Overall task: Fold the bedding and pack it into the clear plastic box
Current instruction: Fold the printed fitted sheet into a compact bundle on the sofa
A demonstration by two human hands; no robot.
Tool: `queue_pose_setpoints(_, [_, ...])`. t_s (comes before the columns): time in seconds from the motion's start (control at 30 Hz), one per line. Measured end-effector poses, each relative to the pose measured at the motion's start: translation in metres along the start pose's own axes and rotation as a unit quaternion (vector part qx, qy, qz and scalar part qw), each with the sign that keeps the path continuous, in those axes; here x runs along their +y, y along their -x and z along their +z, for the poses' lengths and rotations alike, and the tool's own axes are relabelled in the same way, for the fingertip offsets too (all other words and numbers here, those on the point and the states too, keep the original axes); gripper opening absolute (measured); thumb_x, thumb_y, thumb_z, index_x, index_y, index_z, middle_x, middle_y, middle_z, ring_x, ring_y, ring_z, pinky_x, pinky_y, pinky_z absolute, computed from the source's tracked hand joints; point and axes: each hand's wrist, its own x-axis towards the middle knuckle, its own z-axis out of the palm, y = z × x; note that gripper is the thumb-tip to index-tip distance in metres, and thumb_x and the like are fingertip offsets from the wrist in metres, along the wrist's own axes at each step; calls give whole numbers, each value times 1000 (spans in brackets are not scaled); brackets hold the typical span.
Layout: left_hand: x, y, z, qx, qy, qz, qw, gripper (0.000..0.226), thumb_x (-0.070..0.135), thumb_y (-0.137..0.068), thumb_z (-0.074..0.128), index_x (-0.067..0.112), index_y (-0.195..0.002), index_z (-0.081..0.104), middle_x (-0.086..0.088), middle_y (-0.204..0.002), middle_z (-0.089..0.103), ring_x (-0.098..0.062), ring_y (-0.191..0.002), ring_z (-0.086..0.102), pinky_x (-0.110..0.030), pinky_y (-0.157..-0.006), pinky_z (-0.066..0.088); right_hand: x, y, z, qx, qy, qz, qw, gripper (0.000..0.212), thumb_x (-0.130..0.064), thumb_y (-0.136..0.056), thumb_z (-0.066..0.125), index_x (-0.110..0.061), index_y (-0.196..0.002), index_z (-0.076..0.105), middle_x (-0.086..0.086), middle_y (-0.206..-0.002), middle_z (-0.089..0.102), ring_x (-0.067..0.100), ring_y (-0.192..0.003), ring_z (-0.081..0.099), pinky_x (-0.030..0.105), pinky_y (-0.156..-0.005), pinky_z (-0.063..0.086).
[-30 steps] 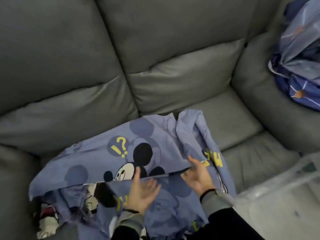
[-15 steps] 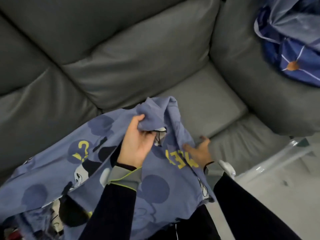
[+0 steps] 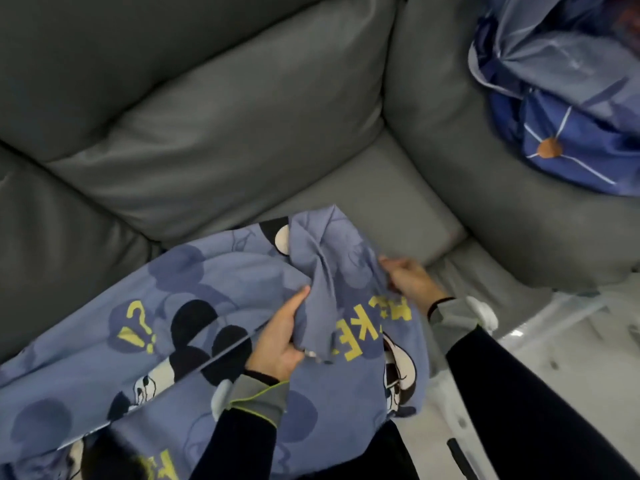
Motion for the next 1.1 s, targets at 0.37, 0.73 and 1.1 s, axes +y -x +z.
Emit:
queue_pose_setpoints(0.37, [109, 55, 2, -153, 126, 292, 936, 19, 25, -61, 65, 14, -74, 72, -1, -66, 70, -14, -57, 68, -24, -51, 57, -125, 5, -10, -223, -374, -11, 900, 35, -1, -90, 49, -17, -120, 58, -10, -80, 74, 5, -70, 69, 20, -63, 56])
queue_pose_setpoints(0.73, [-40, -48, -32, 78, -88, -83, 990, 13, 7, -82, 65, 8, -94, 61, -8, -88, 67, -19, -81, 62, -26, -63, 57, -28, -51, 0, 156, -73, -59, 983, 28, 5, -88, 53, 4, -115, 60, 13, -103, 64, 20, -95, 58, 32, -95, 43])
queue_pose_setpoints(1.1, [-21, -105, 56, 118, -593, 205, 770, 32, 29, -85, 64, 8, -103, 48, -10, -99, 58, -26, -87, 61, -41, -78, 54, -13, -29, 1, -61, -148, 50, 986, 24, -31, -85, 68, -8, -93, 66, 9, -95, 70, 22, -84, 65, 32, -76, 52])
